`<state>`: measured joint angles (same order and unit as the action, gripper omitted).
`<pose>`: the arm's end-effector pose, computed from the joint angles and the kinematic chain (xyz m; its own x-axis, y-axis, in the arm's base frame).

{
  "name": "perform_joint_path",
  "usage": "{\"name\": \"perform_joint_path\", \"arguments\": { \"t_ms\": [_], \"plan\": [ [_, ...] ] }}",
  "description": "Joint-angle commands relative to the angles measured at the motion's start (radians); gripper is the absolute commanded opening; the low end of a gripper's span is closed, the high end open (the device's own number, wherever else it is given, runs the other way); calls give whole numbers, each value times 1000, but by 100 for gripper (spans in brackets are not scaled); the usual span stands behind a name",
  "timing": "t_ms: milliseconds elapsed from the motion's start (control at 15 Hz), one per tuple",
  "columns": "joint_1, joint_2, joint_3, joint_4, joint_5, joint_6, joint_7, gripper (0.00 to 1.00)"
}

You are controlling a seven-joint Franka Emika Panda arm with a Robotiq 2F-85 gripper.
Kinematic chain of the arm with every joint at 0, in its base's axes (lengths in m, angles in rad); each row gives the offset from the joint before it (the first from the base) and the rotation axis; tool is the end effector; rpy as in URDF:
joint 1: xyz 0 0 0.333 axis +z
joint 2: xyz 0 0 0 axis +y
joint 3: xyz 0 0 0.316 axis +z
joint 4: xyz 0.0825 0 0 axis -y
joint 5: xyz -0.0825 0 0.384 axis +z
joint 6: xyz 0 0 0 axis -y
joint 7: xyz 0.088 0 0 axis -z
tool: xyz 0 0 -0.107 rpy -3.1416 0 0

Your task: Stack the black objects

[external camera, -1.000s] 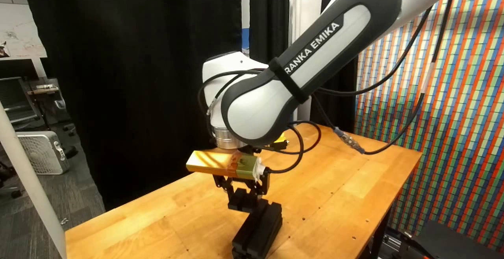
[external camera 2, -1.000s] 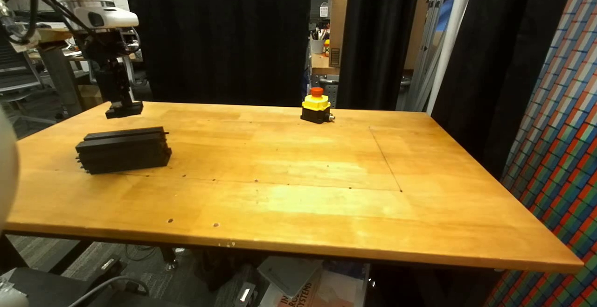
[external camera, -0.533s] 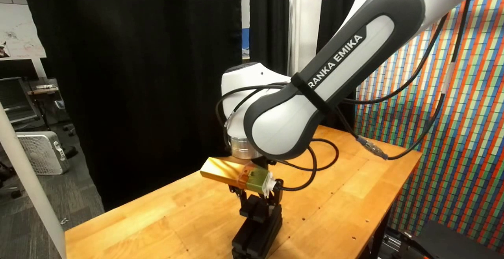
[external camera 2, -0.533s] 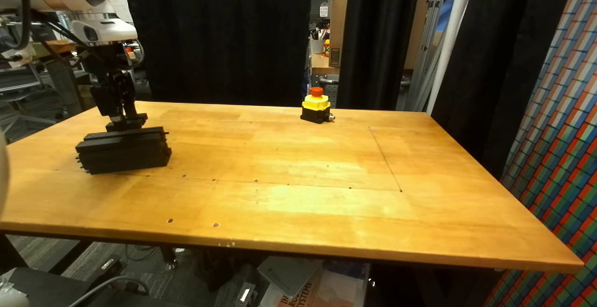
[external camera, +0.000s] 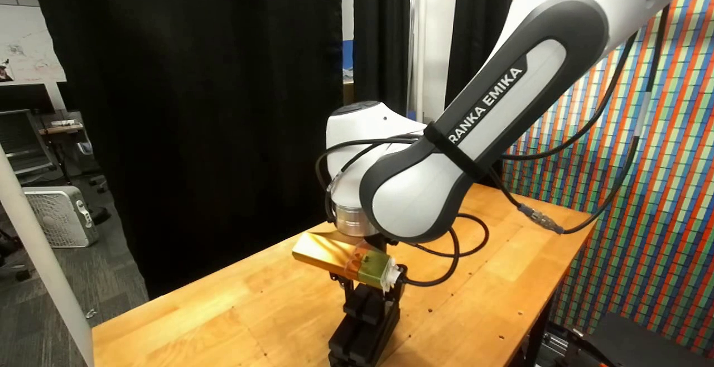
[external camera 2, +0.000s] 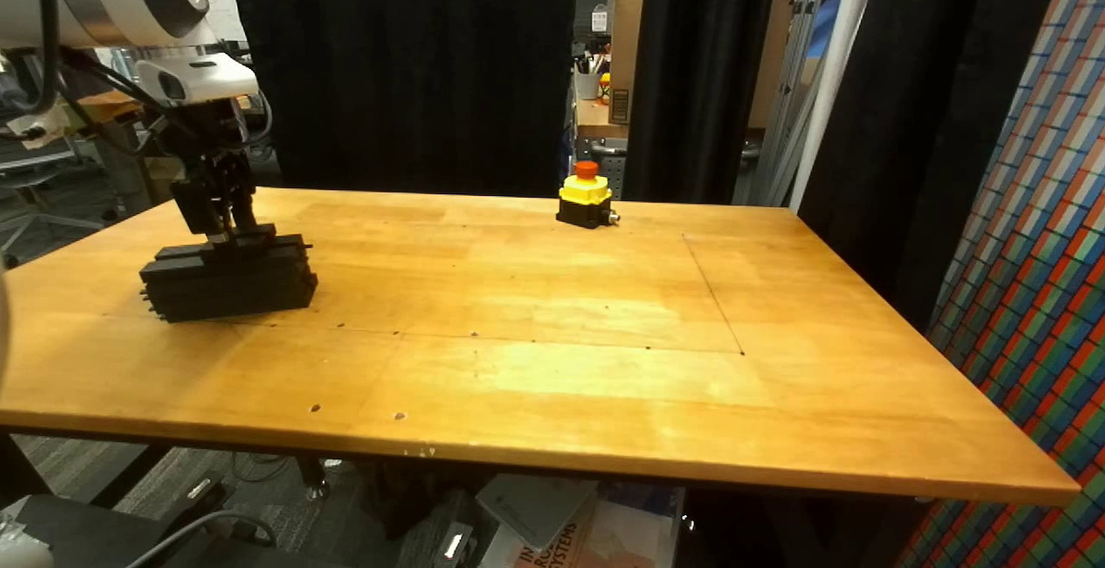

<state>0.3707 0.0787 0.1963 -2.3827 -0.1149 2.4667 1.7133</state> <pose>0.4226 0.2698 0.2891 0.4900 -0.8699 0.0557 -0.8709 -0.4914 -0.0130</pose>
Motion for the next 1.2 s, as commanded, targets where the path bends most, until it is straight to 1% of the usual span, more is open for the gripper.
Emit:
{"name": "perform_joint_path", "arguments": {
  "t_ms": [0,67,133,200,267,333,467,600,867,933,1133],
  "plan": [
    [-21,-40,24,-38,3,36,14,45],
    [-22,-44,25,-40,6,34,12,45],
    [-21,-46,26,-40,8,30,8,93],
    [-21,-45,27,-38,5,26,10,93],
    [-21,-53,29,-39,6,20,-1,99],
    [-21,-59,30,-39,7,14,-5,100],
    [-22,-73,34,-37,6,-3,-24,100],
    [-27,-124,41,-37,17,-68,-113,100],
    [-38,-285,44,-51,86,-272,-418,100],
    [12,-342,-14,-72,98,-320,-493,100],
    [43,-493,-93,-122,86,-457,-715,100]
  ]
}}
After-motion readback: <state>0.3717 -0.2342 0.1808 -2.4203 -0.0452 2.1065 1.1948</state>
